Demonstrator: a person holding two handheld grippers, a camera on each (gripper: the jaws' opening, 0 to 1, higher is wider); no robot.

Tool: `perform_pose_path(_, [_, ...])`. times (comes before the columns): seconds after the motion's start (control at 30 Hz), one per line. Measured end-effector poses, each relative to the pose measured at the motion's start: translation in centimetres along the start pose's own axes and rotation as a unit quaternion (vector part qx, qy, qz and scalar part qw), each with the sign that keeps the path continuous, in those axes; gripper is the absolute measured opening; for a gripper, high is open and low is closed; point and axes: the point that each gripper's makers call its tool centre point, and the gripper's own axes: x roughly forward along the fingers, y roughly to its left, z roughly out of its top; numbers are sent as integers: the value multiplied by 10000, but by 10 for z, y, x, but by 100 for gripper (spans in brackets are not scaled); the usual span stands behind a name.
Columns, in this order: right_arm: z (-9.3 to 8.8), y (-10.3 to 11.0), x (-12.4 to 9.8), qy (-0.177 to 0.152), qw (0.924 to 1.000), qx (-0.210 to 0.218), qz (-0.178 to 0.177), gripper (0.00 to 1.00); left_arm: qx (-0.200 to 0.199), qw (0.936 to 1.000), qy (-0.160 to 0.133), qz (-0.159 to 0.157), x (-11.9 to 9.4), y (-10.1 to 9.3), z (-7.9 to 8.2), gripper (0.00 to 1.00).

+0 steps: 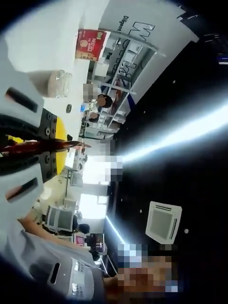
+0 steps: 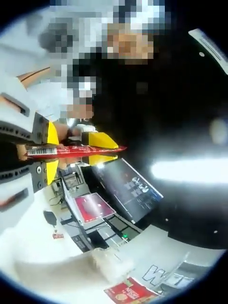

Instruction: Tear open the coffee pouch, take out the coffee, and pour the coffee from the pouch into the cup

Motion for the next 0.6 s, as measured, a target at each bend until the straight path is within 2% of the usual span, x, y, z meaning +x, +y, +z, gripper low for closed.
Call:
perform_pose_path(0.07, [2,-3,-3,45,10000,46,-30,10,28,10000,9,-18,3,1,-2,8])
perform_pose_path(0.2, [8,-13,-12,134,9993,119,-324,9,314,9987,189,360,9,15,-12,15])
perform_pose_path(0.27, [14,-20,-17,132,9984,52,-551,9,297,9986,227,381,12,16,-14,18])
perform_pose_path(0.3, [16,-24,-20,145,9976,-28,-674,9,197,9981,370,453,14,19,-21,19])
perform_pose_path(0.37, [18,-32,-26,271,9945,-270,-975,9,143,9948,587,819,16,31,-28,19])
perform_pose_path(0.43, [20,-40,-31,344,9881,-654,-1350,9,368,9894,716,1210,20,40,-30,19])
perform_pose_path(0.53, [24,-46,-35,161,9796,-1068,-1697,9,407,9840,692,1592,30,41,-28,22])
perform_pose_path(0.6, [27,-49,-35,-68,9727,-1277,-1937,9,768,9765,669,1898,36,42,-23,23])
